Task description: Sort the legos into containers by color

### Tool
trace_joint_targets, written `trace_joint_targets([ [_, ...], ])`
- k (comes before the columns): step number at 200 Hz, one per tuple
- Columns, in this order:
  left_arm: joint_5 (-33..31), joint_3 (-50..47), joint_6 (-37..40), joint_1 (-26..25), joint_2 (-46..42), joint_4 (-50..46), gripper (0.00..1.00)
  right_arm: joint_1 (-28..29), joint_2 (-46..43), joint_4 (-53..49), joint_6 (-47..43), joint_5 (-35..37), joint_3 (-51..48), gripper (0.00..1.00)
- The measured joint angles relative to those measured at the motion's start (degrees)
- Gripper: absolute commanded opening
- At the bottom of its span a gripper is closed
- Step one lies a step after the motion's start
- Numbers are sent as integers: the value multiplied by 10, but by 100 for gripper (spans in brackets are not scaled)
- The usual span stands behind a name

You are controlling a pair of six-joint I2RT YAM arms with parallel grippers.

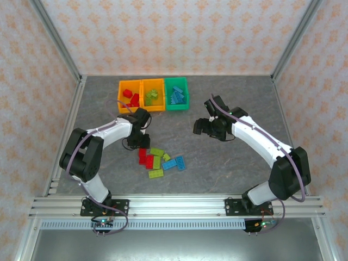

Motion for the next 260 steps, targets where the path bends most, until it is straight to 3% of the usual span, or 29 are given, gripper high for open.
trace_joint_targets([
  [60, -79, 226, 9, 86, -21, -7, 24, 0, 3, 8, 2, 2, 14, 85],
  [120, -154, 466, 34, 136, 209, 17, 31, 0, 18, 13, 2, 7, 38, 85],
  [148, -157, 537, 47, 137, 290, 15, 40, 0, 18, 12, 2, 6, 38, 85],
  [165, -156, 566, 49, 137, 308, 9, 59, 3, 18, 12, 1, 6, 38, 85],
  [182, -152, 580, 53, 137, 306, 8, 68, 12, 18, 4, -8, 7, 38, 85],
  [213, -137, 559, 57, 137, 265, 9, 69, 59, 32, -18, -53, 16, 60, 86],
  [260, -83, 408, 42, 137, 39, 24, 70, 147, 145, -40, -164, 10, 164, 86],
])
